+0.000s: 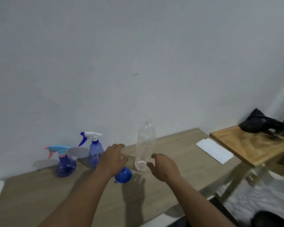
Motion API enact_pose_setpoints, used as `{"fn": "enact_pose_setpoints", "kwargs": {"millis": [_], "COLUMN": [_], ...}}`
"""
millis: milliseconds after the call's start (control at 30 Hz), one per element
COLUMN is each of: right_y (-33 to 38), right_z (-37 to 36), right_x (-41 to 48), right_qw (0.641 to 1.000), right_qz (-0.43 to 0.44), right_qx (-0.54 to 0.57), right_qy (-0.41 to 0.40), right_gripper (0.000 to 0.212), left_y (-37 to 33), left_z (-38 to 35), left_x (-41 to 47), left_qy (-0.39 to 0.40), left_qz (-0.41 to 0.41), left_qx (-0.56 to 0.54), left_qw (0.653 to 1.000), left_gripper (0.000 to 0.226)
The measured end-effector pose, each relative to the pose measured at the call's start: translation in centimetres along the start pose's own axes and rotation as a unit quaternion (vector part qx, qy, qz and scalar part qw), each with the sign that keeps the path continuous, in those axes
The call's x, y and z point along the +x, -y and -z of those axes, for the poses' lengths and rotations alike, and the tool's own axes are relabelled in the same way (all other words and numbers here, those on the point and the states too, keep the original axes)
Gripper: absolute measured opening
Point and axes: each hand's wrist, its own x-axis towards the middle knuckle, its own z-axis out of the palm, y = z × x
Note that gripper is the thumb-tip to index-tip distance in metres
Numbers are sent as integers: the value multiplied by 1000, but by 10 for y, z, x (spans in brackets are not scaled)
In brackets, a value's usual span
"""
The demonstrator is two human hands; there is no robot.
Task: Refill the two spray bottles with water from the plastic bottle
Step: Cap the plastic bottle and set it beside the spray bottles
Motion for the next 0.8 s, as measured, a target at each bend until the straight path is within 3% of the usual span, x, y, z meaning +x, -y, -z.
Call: {"fn": "enact_pose_setpoints", "kwargs": {"millis": [433, 800], "right_y": [-151, -181], "right_z": [-32, -62], "right_x": [39, 53], "right_qw": [992, 980], "right_qz": [-63, -6], "right_qx": [-14, -10], "right_qy": [111, 197], "right_gripper": [42, 29], "left_y": [-62, -74], "left_z": [-54, -77], "left_x": [47, 45], "left_qy": [9, -23], "left_qz": [83, 137], "left_qx": [-34, -123], "left_qw": [996, 983], "left_gripper": [84, 83]}}
